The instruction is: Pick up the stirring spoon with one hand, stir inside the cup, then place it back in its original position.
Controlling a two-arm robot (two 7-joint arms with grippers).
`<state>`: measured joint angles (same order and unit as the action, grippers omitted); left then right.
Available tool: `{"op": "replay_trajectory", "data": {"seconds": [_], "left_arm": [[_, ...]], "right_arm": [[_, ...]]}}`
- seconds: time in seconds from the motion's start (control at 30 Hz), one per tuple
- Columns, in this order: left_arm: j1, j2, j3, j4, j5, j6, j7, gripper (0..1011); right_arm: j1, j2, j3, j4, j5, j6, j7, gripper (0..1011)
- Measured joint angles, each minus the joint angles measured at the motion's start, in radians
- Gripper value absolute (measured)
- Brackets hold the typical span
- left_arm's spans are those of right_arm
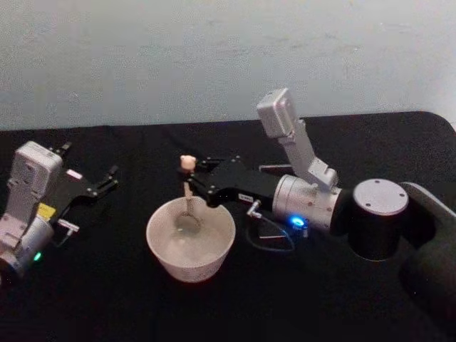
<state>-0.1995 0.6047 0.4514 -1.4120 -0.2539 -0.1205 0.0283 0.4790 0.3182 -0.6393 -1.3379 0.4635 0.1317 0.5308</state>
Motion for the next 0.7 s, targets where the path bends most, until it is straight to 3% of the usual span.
{"op": "replay_trajectory", "data": {"seconds": [0.37,0.7], "left_arm": [[0.000,0.000,0.000,0.000,0.000,0.000,0.000,1001],[0.000,0.000,0.000,0.000,0.000,0.000,0.000,1001]], "right_arm": [[-0.046,0.055,0.026,-0.055,-0.005,0.000,0.018,211],[-0.100,0.104,0.033,-0.142,0.028,0.014,0.050,211]]}}
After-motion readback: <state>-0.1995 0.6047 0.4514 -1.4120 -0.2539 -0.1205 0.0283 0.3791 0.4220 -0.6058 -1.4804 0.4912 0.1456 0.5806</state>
